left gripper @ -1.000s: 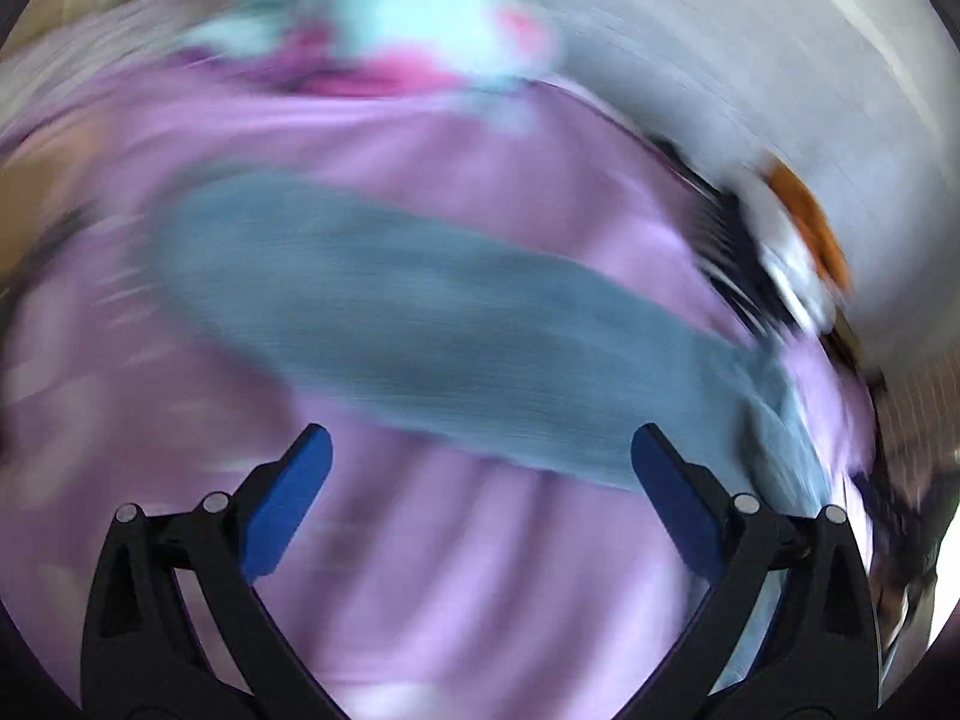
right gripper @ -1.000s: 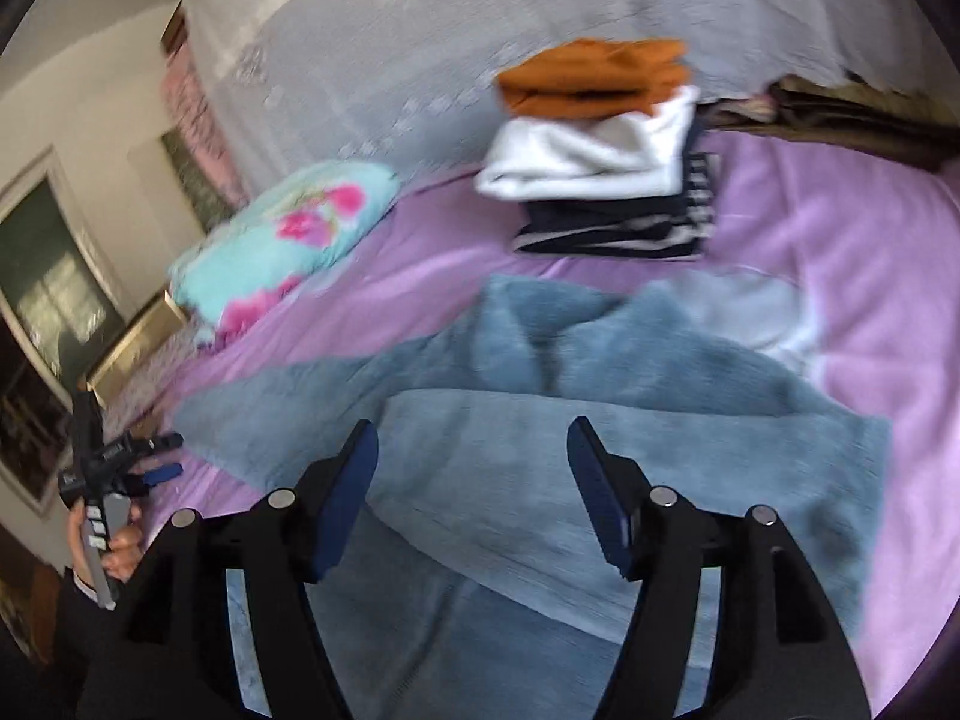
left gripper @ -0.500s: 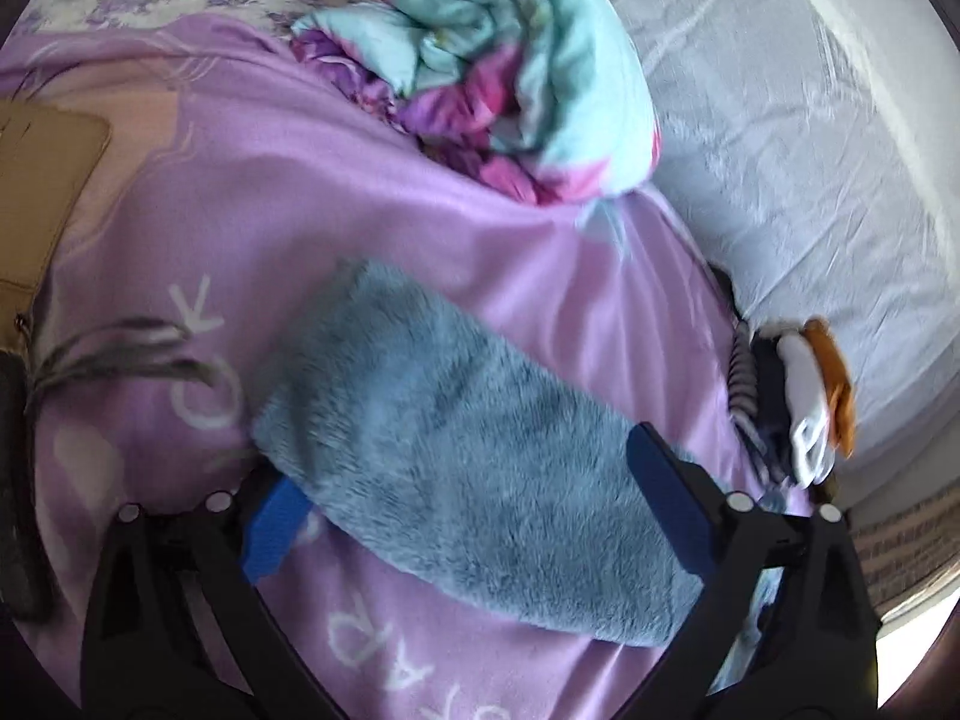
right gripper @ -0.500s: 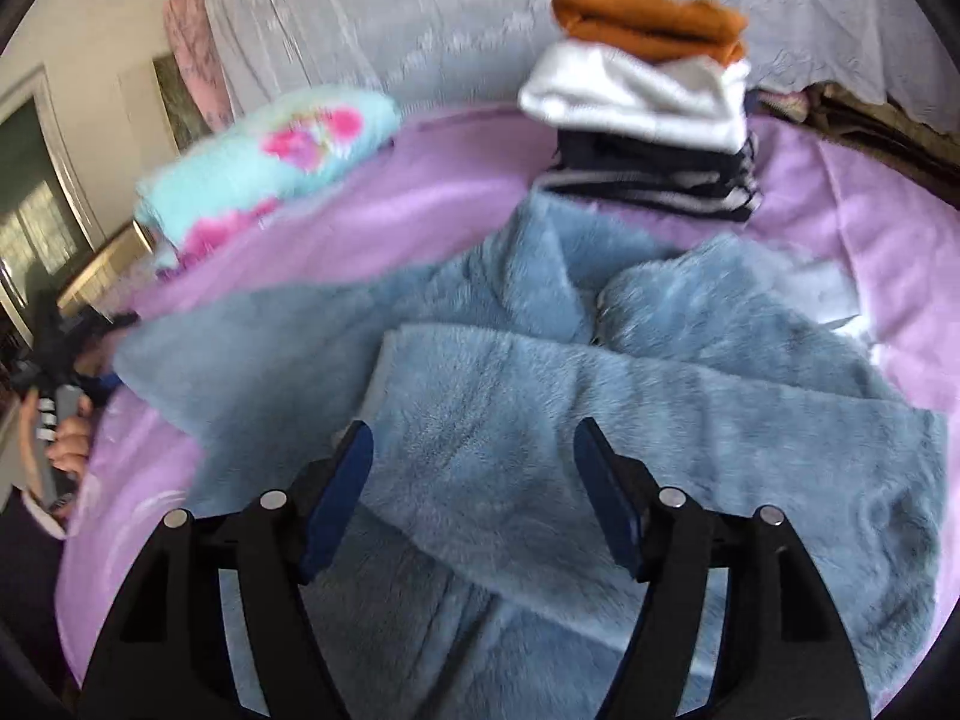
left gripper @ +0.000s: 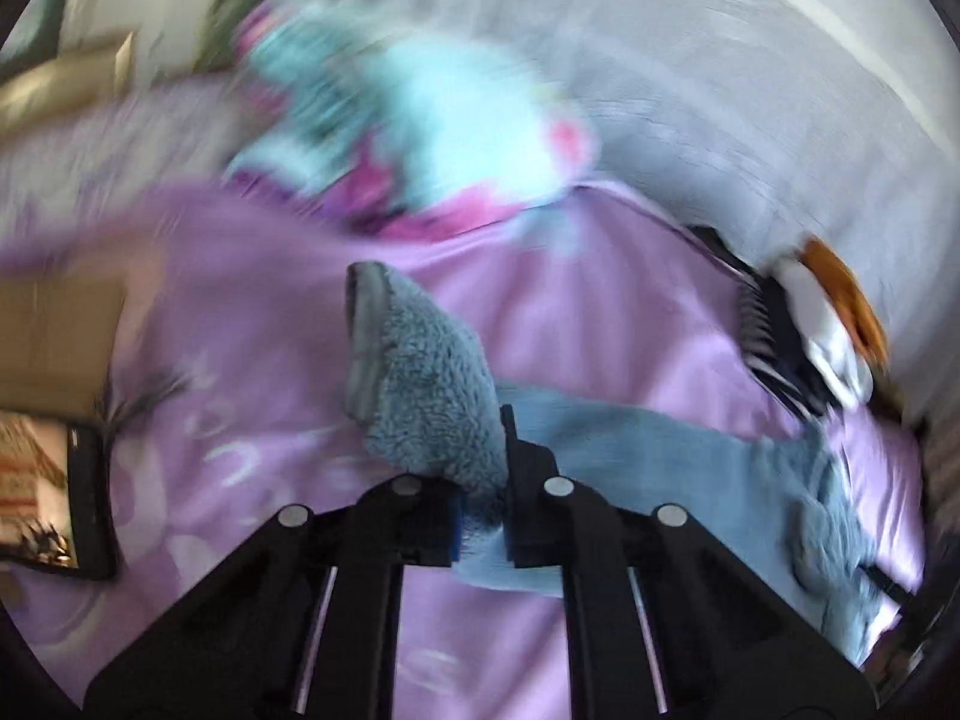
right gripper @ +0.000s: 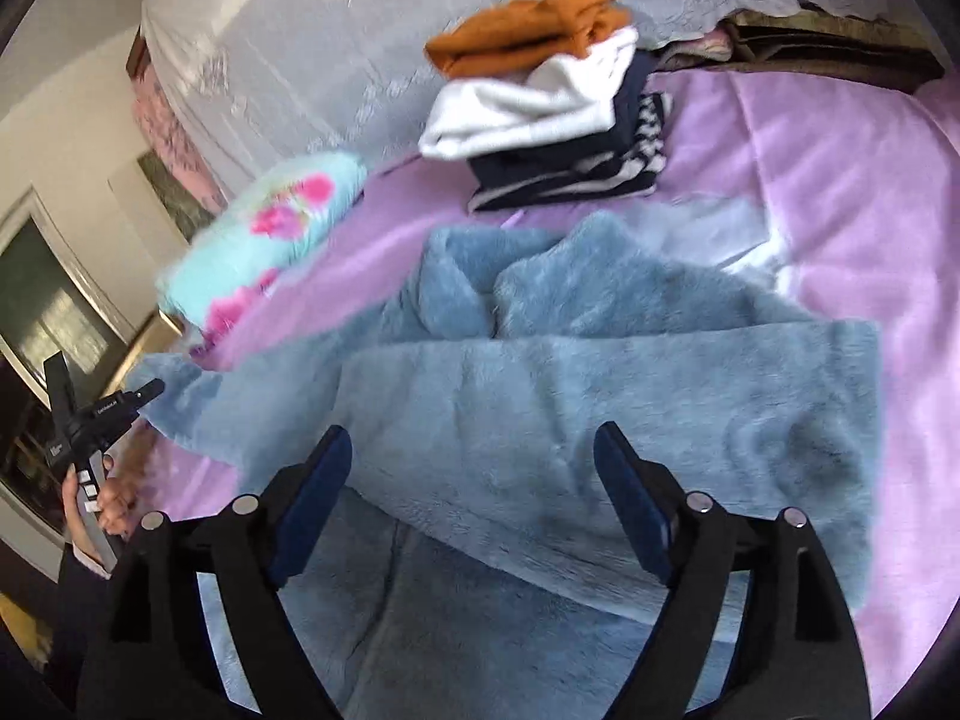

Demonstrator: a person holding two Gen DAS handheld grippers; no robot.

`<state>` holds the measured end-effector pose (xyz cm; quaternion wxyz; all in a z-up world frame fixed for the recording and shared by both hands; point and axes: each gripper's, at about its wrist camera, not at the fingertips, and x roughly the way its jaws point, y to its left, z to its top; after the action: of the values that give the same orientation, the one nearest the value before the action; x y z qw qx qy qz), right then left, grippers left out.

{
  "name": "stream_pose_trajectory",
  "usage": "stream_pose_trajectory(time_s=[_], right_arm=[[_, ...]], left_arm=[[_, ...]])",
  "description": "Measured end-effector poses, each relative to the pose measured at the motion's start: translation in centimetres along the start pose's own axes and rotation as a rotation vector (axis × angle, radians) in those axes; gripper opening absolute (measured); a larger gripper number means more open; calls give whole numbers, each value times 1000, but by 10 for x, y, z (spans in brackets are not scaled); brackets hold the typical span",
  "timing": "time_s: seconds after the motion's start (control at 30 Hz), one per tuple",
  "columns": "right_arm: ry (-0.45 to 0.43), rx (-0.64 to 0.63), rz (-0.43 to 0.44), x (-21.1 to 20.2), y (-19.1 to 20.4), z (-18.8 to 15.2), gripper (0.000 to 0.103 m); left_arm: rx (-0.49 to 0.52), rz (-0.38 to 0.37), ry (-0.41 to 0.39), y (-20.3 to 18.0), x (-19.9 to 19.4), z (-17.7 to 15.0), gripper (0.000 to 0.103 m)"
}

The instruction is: Fold small clothes

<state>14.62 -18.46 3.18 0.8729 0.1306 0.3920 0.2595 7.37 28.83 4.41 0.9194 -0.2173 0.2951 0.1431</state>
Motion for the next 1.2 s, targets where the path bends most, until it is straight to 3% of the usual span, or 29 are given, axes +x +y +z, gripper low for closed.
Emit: stream_pose_trajectory(time_s=[0.17,0.3,0.43,0.63,0.7,0.77,0.83,0.93,1.03,1.13,1.2], right_arm=[[-50,109,-81,-31,-55,-13,84],[-85,271,-9,-52,-94,-19,84],[-145,388,74,-73,-117,-18,84],[-144,400,80,-77,-123,-17,84],[-137,399,92,-74,-123,-16,84],[-137,386,104,-74,-122,-17,84],[-143,369,117,-73,-118,-17,84],[-135,303,125,-66,-102,-19,84],[-90,283,152,-51,-90,-23,79],[-42,299,161,-30,-79,-24,73],[-9,271,87,-13,-70,-22,69]], left_arm=[[193,-82,-37,-109,-25,8,9],[335,-157,-43,-210,-28,-4,9],[466,-242,-23,-300,-24,-38,9],[636,-354,70,-402,0,-119,9],[678,-349,131,-417,20,-150,19],[705,-341,196,-419,37,-173,64],[720,-324,199,-409,38,-186,73],[735,-377,161,-388,15,-181,94],[721,-366,68,-356,-7,-159,99],[660,-273,25,-312,-2,-133,99],[604,-190,28,-283,11,-117,99]])
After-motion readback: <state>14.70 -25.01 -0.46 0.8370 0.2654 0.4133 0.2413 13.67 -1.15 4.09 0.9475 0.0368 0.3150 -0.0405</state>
